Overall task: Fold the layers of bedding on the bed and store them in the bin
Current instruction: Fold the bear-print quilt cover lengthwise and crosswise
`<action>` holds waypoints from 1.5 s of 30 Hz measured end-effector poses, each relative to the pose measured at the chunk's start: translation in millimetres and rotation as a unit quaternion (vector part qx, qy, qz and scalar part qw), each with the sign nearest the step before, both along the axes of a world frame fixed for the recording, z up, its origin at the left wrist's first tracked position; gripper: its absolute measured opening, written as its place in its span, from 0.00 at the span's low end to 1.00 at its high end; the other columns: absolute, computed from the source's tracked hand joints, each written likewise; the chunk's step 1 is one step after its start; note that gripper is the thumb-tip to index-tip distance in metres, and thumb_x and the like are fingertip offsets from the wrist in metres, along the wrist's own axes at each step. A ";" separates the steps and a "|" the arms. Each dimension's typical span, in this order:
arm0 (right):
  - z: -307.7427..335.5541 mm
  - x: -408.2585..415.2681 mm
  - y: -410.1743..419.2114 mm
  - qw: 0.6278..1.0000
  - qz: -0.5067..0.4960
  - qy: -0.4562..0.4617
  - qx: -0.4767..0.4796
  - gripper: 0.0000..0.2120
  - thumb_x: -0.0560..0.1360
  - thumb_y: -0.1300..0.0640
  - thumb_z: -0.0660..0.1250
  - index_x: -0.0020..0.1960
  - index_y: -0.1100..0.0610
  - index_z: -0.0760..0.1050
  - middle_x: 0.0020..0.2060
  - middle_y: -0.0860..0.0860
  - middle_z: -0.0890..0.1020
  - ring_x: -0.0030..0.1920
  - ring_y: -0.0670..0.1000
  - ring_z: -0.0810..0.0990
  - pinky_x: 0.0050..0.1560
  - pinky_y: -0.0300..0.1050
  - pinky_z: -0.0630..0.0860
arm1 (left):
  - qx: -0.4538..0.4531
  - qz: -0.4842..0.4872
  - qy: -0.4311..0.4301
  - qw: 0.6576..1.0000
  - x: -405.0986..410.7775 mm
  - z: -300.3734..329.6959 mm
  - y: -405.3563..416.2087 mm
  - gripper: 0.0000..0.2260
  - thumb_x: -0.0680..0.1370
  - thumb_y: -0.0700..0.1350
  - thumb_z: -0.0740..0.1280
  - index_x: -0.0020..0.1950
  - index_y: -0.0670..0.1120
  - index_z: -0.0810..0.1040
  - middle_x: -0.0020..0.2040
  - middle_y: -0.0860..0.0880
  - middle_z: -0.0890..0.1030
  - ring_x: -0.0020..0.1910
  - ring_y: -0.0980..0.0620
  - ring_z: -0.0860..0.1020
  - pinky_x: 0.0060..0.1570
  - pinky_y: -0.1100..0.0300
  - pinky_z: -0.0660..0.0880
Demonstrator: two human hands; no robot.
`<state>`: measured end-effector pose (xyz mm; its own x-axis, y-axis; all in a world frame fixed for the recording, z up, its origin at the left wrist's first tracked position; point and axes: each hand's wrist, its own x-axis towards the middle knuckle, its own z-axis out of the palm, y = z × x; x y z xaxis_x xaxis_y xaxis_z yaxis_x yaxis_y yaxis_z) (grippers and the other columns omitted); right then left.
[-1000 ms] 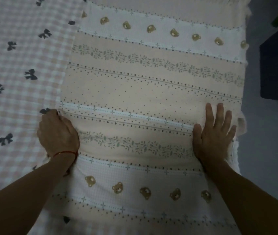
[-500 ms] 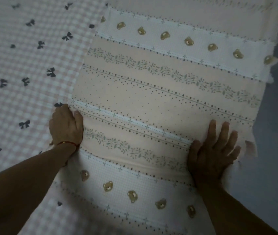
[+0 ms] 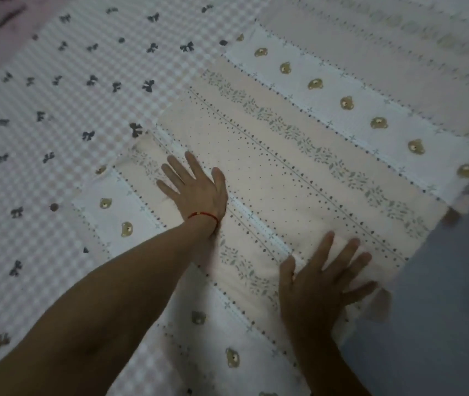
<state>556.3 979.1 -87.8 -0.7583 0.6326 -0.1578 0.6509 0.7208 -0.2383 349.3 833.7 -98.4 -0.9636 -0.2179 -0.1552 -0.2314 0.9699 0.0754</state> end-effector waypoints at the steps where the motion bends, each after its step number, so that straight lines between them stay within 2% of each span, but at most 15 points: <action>1: 8.6 -5.7 8.7 0.998 0.054 0.017 0.015 0.39 0.77 0.39 0.56 0.83 0.56 0.54 0.82 0.63 0.50 0.81 0.68 0.46 0.72 0.79 0.46 | -0.013 0.004 0.011 1.000 1.0 -7.5 4.9 0.34 0.82 0.61 0.45 0.83 0.45 0.44 0.82 0.37 0.43 0.80 0.35 0.41 0.75 0.32 0.42; 3: 18.3 -32.1 24.0 0.977 0.205 0.055 0.035 0.39 0.76 0.37 0.57 0.83 0.52 0.56 0.82 0.62 0.50 0.81 0.67 0.45 0.73 0.79 0.42 | -0.040 0.011 0.036 0.998 1.6 -17.8 4.9 0.34 0.81 0.61 0.45 0.83 0.44 0.46 0.82 0.36 0.45 0.80 0.34 0.43 0.75 0.32 0.44; 5: 13.0 -72.0 33.6 0.920 0.384 0.062 0.052 0.40 0.75 0.34 0.57 0.83 0.49 0.55 0.82 0.60 0.50 0.81 0.66 0.45 0.73 0.78 0.40 | -0.048 0.022 0.053 0.997 0.0 -27.4 1.4 0.34 0.81 0.61 0.45 0.83 0.44 0.47 0.82 0.36 0.46 0.80 0.34 0.43 0.75 0.31 0.45; 7: 2.3 -92.1 37.0 0.859 0.504 0.061 0.070 0.38 0.75 0.35 0.59 0.82 0.49 0.58 0.82 0.57 0.53 0.82 0.65 0.48 0.74 0.78 0.44 | -0.040 0.013 0.060 0.997 0.0 -24.1 4.2 0.34 0.81 0.61 0.46 0.83 0.44 0.47 0.82 0.36 0.46 0.80 0.35 0.43 0.75 0.31 0.45; 8: -3.9 -94.7 38.1 0.844 0.528 0.060 0.073 0.37 0.76 0.37 0.61 0.81 0.49 0.61 0.82 0.56 0.56 0.81 0.64 0.50 0.74 0.78 0.48 | -0.033 0.012 0.059 0.998 0.6 -22.1 5.9 0.34 0.81 0.60 0.46 0.83 0.44 0.47 0.82 0.36 0.45 0.80 0.35 0.43 0.75 0.31 0.45; 17: -29.1 -101.1 36.3 0.847 0.519 0.090 0.064 0.37 0.73 0.38 0.64 0.79 0.51 0.64 0.81 0.56 0.60 0.80 0.66 0.54 0.72 0.80 0.49 | -0.004 -0.002 0.056 0.998 -2.6 -17.7 4.9 0.35 0.81 0.59 0.49 0.83 0.43 0.44 0.82 0.39 0.42 0.80 0.35 0.40 0.74 0.31 0.46; 25: -35.0 -95.6 39.6 0.845 0.525 0.094 0.042 0.40 0.70 0.39 0.68 0.79 0.51 0.65 0.80 0.57 0.62 0.80 0.65 0.56 0.73 0.78 0.47 | -0.042 -0.019 0.016 0.999 -3.3 -7.0 5.8 0.35 0.82 0.60 0.49 0.83 0.43 0.44 0.82 0.41 0.41 0.80 0.35 0.39 0.75 0.32 0.45; 28: -33.6 -102.1 45.9 0.834 0.540 0.106 0.032 0.39 0.70 0.40 0.67 0.79 0.51 0.66 0.79 0.57 0.63 0.78 0.68 0.60 0.73 0.78 0.49 | -0.064 -0.001 0.009 0.998 -3.4 -6.4 9.2 0.35 0.82 0.60 0.49 0.83 0.43 0.45 0.82 0.41 0.41 0.80 0.36 0.39 0.75 0.32 0.45; 31: -26.7 -101.3 45.2 0.831 0.548 0.094 0.006 0.38 0.72 0.41 0.65 0.79 0.51 0.65 0.80 0.57 0.62 0.79 0.67 0.58 0.74 0.78 0.48 | -0.073 0.012 -0.007 0.997 -2.1 -7.2 10.1 0.35 0.82 0.61 0.48 0.83 0.44 0.45 0.83 0.41 0.42 0.80 0.37 0.39 0.75 0.32 0.46; 34: -24.5 -102.3 45.3 0.834 0.544 0.090 -0.004 0.36 0.74 0.41 0.63 0.80 0.51 0.62 0.80 0.57 0.61 0.80 0.66 0.55 0.73 0.78 0.50 | -0.032 0.028 -0.030 0.999 -6.4 7.2 13.1 0.33 0.82 0.60 0.46 0.83 0.46 0.45 0.83 0.43 0.42 0.81 0.39 0.39 0.75 0.33 0.44; 37: -23.3 -99.8 43.3 0.837 0.540 0.085 -0.010 0.37 0.74 0.42 0.64 0.81 0.51 0.61 0.81 0.57 0.59 0.81 0.65 0.53 0.73 0.78 0.50 | 0.002 0.070 0.022 0.997 17.4 27.1 15.5 0.28 0.84 0.55 0.46 0.83 0.48 0.49 0.83 0.45 0.46 0.82 0.45 0.42 0.76 0.34 0.43; 39: -24.0 -98.8 42.9 0.838 0.537 0.095 -0.009 0.36 0.75 0.43 0.62 0.81 0.51 0.61 0.81 0.57 0.60 0.81 0.65 0.54 0.73 0.78 0.50 | -0.009 0.161 0.058 0.985 60.8 36.7 3.6 0.26 0.85 0.52 0.47 0.83 0.48 0.51 0.83 0.45 0.50 0.82 0.45 0.45 0.77 0.34 0.41; 40: -24.7 -99.5 42.6 0.838 0.537 0.096 -0.009 0.36 0.75 0.43 0.61 0.81 0.52 0.61 0.81 0.57 0.60 0.81 0.65 0.54 0.73 0.78 0.50 | -0.022 0.216 0.064 0.974 87.1 39.2 -6.1 0.26 0.84 0.51 0.48 0.83 0.47 0.53 0.82 0.43 0.52 0.82 0.43 0.48 0.77 0.35 0.42; 42: -24.8 -98.2 41.0 0.837 0.539 0.092 -0.003 0.35 0.76 0.44 0.59 0.81 0.52 0.61 0.81 0.57 0.60 0.81 0.65 0.54 0.73 0.78 0.51 | -0.025 0.299 0.067 0.952 144.7 41.3 -26.3 0.25 0.84 0.50 0.49 0.81 0.45 0.57 0.79 0.36 0.59 0.77 0.35 0.59 0.75 0.36 0.54; 45: -23.1 -99.0 39.9 0.840 0.536 0.085 -0.003 0.35 0.76 0.45 0.59 0.81 0.52 0.60 0.81 0.57 0.58 0.81 0.64 0.52 0.73 0.78 0.50 | 0.080 0.340 0.048 0.936 203.4 43.2 -35.8 0.23 0.84 0.52 0.56 0.76 0.42 0.64 0.66 0.37 0.71 0.63 0.37 0.68 0.63 0.44 0.69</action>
<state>457.3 1019.1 -110.9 -0.9039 -0.4277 0.0100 -0.4145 0.8699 -0.2674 552.7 797.9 -55.2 -0.6223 -0.7666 -0.1584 -0.7754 0.5759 0.2590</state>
